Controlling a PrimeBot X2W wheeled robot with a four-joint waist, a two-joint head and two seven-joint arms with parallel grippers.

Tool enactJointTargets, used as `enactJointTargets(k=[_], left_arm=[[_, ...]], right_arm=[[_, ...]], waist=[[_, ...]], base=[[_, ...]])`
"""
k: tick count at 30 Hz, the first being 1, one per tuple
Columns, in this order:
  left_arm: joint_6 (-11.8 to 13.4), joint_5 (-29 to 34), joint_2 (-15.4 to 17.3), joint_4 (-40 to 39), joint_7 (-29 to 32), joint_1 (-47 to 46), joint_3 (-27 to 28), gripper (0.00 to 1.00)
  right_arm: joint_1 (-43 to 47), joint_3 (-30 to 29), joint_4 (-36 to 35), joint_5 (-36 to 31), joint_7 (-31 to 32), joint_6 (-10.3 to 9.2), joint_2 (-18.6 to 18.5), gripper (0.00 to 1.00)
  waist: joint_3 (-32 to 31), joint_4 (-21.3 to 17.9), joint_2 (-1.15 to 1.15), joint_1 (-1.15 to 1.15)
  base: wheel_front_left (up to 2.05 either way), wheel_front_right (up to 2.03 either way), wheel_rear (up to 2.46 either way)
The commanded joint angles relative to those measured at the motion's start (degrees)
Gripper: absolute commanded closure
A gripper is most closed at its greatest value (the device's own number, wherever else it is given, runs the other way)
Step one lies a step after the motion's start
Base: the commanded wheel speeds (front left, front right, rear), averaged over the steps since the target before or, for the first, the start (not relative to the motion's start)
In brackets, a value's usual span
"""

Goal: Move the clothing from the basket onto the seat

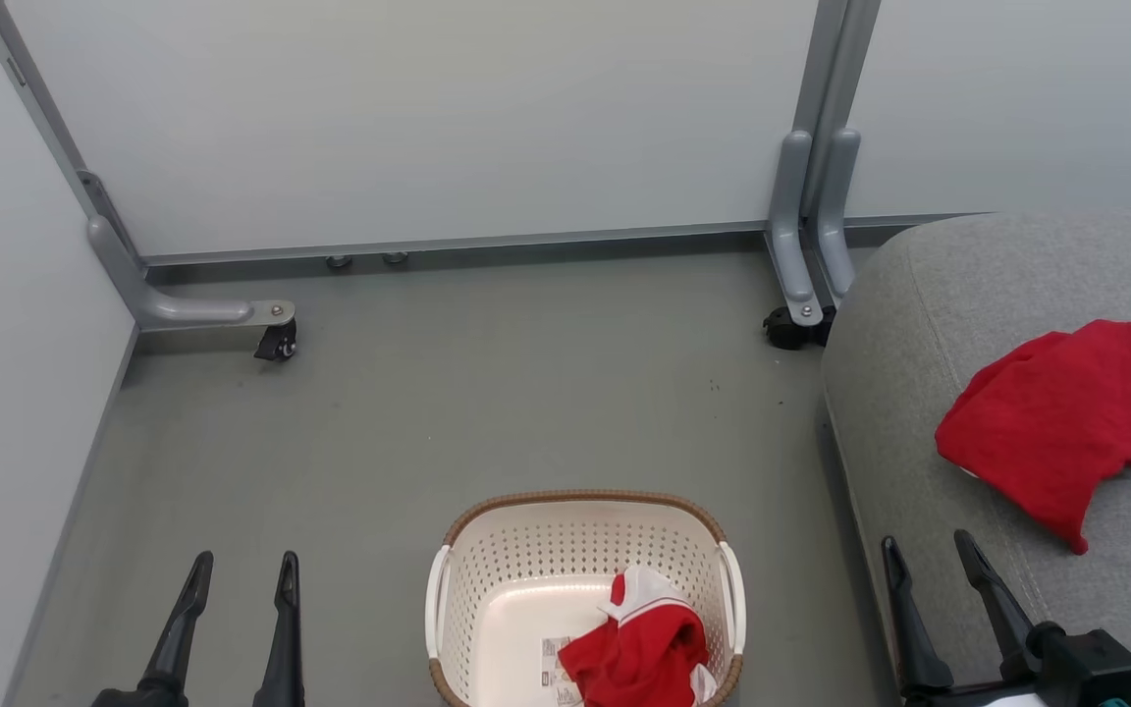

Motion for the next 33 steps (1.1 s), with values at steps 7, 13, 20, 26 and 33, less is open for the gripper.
enactJointTargets(k=[7, 13, 20, 26, 33], left_arm=[[-0.6, 1.4, -0.5, 1.6, 0.0, 0.6, -0.1, 0.0], [-0.6, 0.8, 0.1, 2.0, 0.0, 0.2, -1.0, 0.0], [-0.6, 0.4, 0.7, 2.1, 0.0, -0.1, -1.4, 0.0], [-0.6, 0.3, 1.0, 2.3, 0.0, -0.6, -2.1, 0.0], [-0.6, 0.0, 1.5, 2.7, 0.0, -1.0, -2.5, 0.0]], right_arm=[[-0.2, 0.1, 0.6, 0.5, 0.0, -0.08, -0.2, 0.0], [-0.5, 0.0, 0.4, 0.7, 0.0, -0.08, -0.2, 0.0], [-0.9, 0.0, -0.3, 0.4, 0.0, -0.08, -0.2, 0.0], [-1.0, -0.2, -0.5, 0.4, 0.0, -0.08, -0.2, 0.0], [-1.1, -0.5, -0.6, 0.5, 0.0, -0.08, -0.2, 0.0]], waist=[[0.2, -0.6, 0.0, 0.01], [0.3, -0.7, 0.0, 0.01], [0.6, -0.9, 0.0, 0.01], [1.0, -0.8, 0.0, 0.01], [1.6, -0.6, 0.0, 0.01]], base=[[0.0, 0.0, 0.0], [0.0, 0.0, 0.0], [0.0, 0.0, 0.0], [0.0, 0.0, 0.0], [0.0, 0.0, 0.0]])
